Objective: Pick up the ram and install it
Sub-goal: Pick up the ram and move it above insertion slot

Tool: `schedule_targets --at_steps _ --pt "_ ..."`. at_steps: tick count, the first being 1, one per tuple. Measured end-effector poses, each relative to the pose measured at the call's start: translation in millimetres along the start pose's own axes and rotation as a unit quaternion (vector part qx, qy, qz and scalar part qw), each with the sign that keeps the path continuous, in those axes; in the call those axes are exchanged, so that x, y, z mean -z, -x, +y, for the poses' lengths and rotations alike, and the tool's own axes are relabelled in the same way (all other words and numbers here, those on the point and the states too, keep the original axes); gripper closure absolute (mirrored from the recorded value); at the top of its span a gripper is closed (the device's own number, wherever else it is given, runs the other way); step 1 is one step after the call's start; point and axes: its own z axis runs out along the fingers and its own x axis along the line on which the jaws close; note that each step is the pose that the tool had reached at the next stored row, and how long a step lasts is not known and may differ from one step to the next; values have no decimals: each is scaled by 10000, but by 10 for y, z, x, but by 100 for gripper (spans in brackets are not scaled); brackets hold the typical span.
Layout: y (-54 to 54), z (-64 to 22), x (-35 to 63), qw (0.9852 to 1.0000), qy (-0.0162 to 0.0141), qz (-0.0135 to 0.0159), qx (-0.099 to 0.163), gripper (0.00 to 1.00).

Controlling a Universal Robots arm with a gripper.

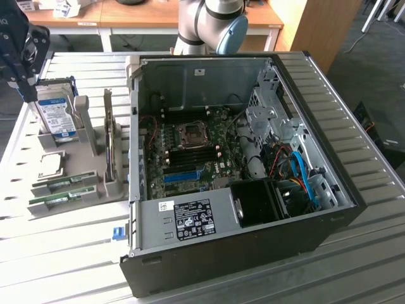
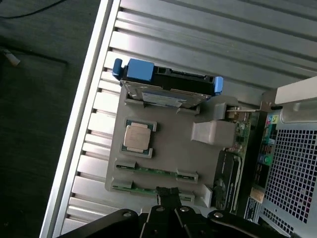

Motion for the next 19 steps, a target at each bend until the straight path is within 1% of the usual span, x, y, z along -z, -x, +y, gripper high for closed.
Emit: schedule_targets --at_steps 5,10,14,19 --pt "0 0 0 9997 14 11 263 89" --pt "0 0 0 9985 25 24 543 89" --pt "0 0 0 9969 35 35 780 89" --pt "0 0 0 9939 59 51 1098 89"
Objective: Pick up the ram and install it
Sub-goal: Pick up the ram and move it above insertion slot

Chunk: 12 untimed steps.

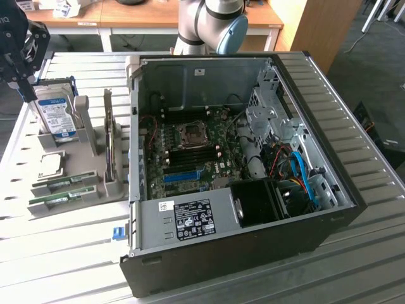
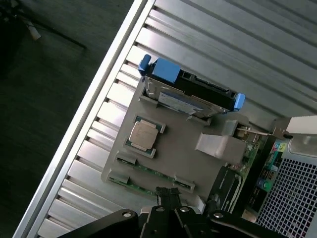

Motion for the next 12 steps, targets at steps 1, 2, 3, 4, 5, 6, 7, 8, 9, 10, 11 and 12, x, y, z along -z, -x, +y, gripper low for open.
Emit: schedule_targets --at_steps 1,2,3,4,5,6,7,8,9,10,11,12 --pt "0 0 0 10000 5 4 65 89" --pt "0 0 0 9999 11 7 136 89" --pt "0 0 0 9998 15 11 203 89" --pt "0 0 0 9996 21 14 269 89" --pt "0 0 0 9994 26 18 335 89" --pt "0 0 0 9992 31 22 401 89" --pt "0 0 0 9989 37 25 465 89" --pt "0 0 1 9986 45 28 532 89" --pt "0 0 0 9982 52 31 595 89" --pt "0 0 0 9978 59 34 659 89" --pt "0 0 0 9974 66 37 723 89" --pt "0 0 0 9969 72 40 786 89"
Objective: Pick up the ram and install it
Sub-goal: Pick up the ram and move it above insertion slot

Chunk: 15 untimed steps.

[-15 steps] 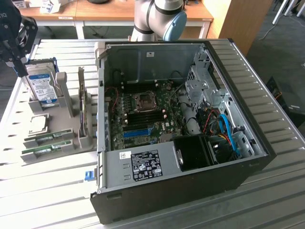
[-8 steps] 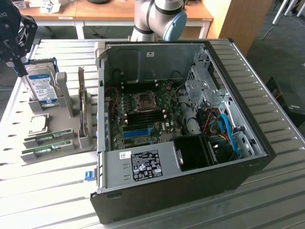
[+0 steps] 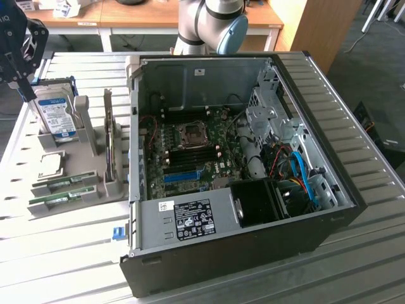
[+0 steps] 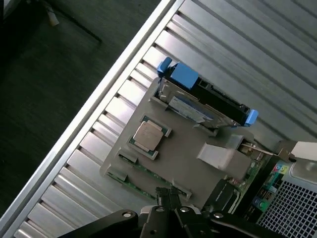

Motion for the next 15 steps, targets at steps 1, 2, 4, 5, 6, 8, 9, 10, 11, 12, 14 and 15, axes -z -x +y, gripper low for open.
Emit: schedule_targets --at_steps 1,2,4,5,6,8,9,10,11,12,14,15 --pt "0 0 0 10000 7 3 62 89" --pt "0 0 0 9999 15 5 127 89" --pt "0 0 0 9997 30 8 246 89" --pt "0 0 1 9995 39 9 302 89" --pt "1 0 1 9994 50 9 357 89" --pt "1 0 0 9989 71 8 467 89" --pt "0 0 0 9986 80 8 523 89" --pt "0 0 0 9983 90 9 579 89" --pt "0 0 1 9979 99 9 635 89" --pt "0 0 0 9976 110 8 690 89" --pt "0 0 0 9967 131 7 798 89" --pt "0 0 0 9962 144 7 858 89"
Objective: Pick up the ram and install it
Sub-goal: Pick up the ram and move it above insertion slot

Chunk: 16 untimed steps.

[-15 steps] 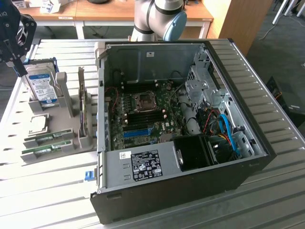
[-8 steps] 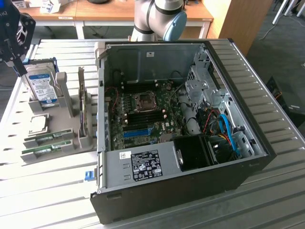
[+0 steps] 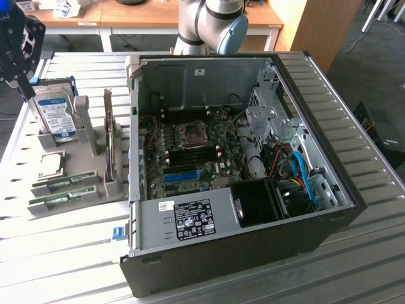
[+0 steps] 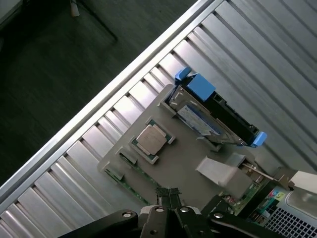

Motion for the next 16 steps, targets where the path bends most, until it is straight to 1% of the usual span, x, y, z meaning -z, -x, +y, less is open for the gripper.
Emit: schedule_targets --at_steps 4,7,11,14,16 --pt "0 0 0 9998 52 -7 211 89" --pt "0 0 1 9992 95 -8 385 89" --pt "0 0 0 9980 148 -10 607 89" --pt "0 0 0 9968 186 -10 780 89" --pt "0 1 0 9963 199 -11 841 89"
